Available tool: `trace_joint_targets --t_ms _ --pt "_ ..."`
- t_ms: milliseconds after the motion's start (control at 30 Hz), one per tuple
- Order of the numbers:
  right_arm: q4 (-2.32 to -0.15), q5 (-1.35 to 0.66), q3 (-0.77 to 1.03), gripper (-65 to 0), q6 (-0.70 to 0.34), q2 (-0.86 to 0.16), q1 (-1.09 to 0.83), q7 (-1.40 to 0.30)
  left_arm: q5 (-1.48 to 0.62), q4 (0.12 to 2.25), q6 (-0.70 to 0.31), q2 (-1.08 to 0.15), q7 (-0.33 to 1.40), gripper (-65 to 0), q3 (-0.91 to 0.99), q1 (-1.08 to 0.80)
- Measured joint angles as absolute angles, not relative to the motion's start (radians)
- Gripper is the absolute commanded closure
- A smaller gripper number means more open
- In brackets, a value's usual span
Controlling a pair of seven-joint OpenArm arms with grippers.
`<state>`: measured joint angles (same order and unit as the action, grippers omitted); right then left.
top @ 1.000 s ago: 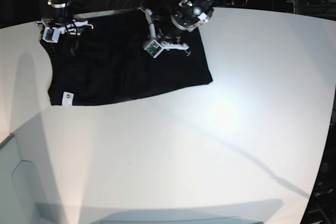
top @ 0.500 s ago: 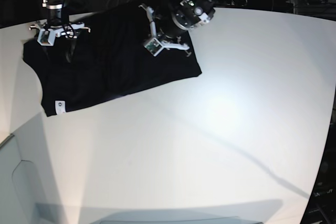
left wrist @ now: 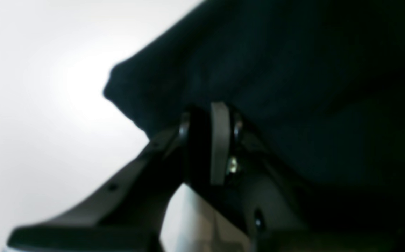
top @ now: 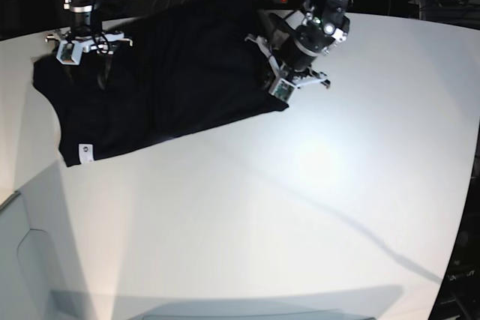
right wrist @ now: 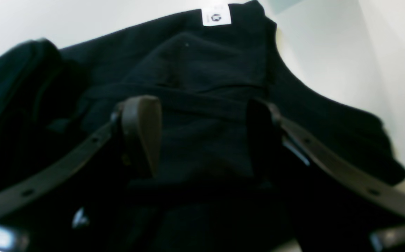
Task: Fold the T-shirt properly
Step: 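Release with the left gripper and move it to the folded shirt's edge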
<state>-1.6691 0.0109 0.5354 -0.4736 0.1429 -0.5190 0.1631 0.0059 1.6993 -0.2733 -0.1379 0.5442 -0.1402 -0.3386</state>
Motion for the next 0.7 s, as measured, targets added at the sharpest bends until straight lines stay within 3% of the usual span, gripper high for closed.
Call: trace_joint_targets --t_ms 600,700 --pt "-1.704 0.011 0.558 -39.4 -0.474 0.147 -0.554 0.158 0.026 1.634 -0.265 -0.141 0.591 -7.7 0.022 -0.156" --pt "-1.701 0.011 0.575 -42.0 -0.473 0.146 -0.532 0.160 0.026 1.667 -0.265 -0.141 0.591 -7.7 0.023 -0.152"
